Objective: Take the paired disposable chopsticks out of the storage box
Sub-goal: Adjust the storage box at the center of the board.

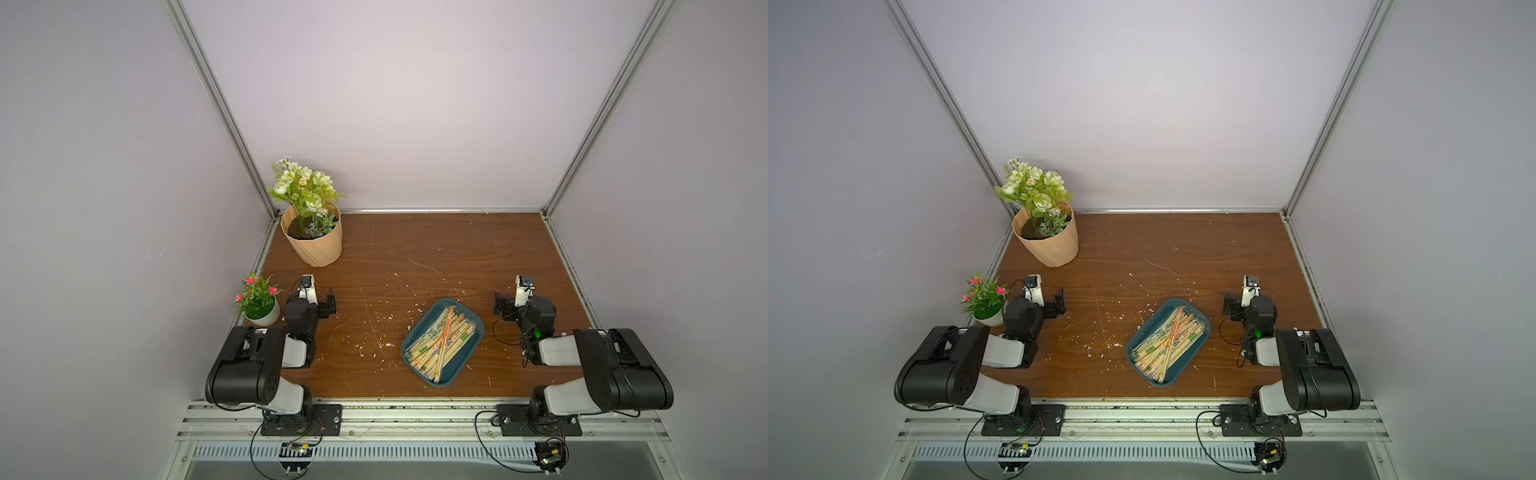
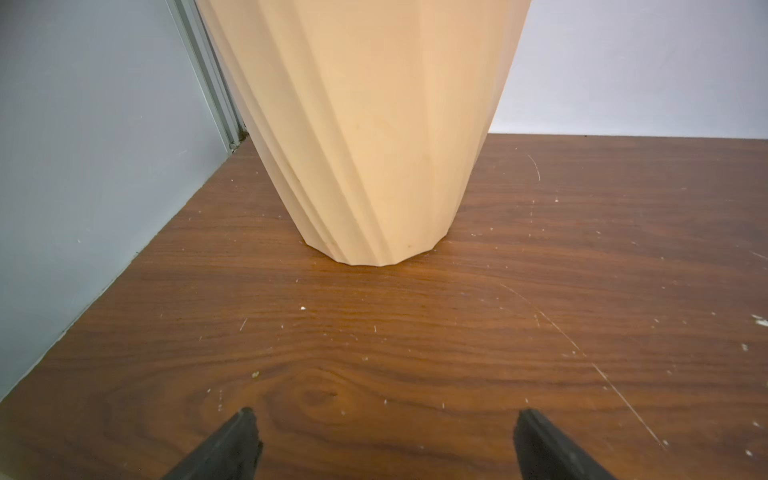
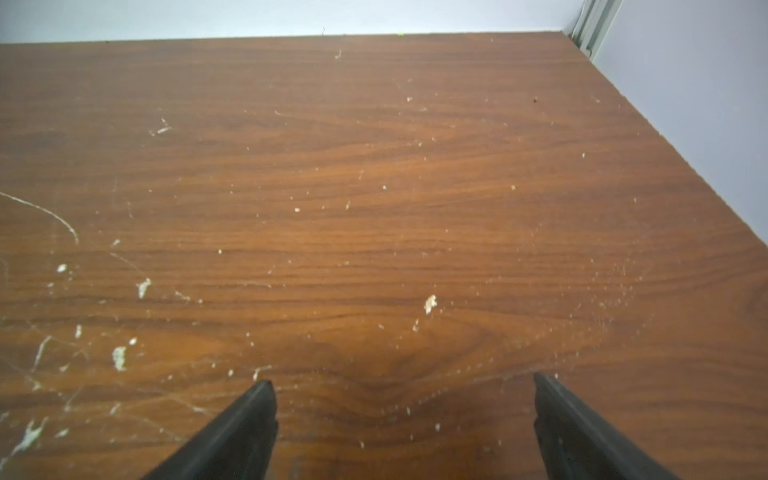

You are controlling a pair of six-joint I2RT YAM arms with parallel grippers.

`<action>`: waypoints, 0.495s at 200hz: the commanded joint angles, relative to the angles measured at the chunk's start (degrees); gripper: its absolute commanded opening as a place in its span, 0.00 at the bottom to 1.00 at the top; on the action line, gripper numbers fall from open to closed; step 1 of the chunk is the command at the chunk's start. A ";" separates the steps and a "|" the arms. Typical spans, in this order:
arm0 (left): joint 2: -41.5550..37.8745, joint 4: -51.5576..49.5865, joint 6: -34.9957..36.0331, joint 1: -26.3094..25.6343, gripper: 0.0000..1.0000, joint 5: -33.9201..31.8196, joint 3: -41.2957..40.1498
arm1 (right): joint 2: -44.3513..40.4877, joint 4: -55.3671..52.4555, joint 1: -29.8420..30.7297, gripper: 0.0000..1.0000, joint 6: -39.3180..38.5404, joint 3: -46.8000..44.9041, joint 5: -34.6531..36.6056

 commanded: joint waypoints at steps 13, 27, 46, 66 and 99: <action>3.23 12.32 1.47 0.03 0.98 -1.73 1.95 | 2.73 13.11 0.70 0.99 -2.07 2.58 -1.55; 3.25 12.01 1.55 -0.03 0.98 -1.81 2.14 | 2.74 13.13 0.63 0.99 -2.11 2.65 -1.56; 3.38 11.89 1.66 -0.16 0.98 -2.21 2.31 | 2.80 13.06 0.71 0.99 -2.03 2.65 -1.63; 3.50 11.59 1.75 -0.35 0.98 -2.47 2.44 | 3.16 12.17 -0.13 0.99 -1.22 3.35 -2.63; 3.12 12.28 1.73 -0.38 0.98 -2.36 1.88 | 1.67 12.34 -0.44 0.99 1.08 2.79 1.84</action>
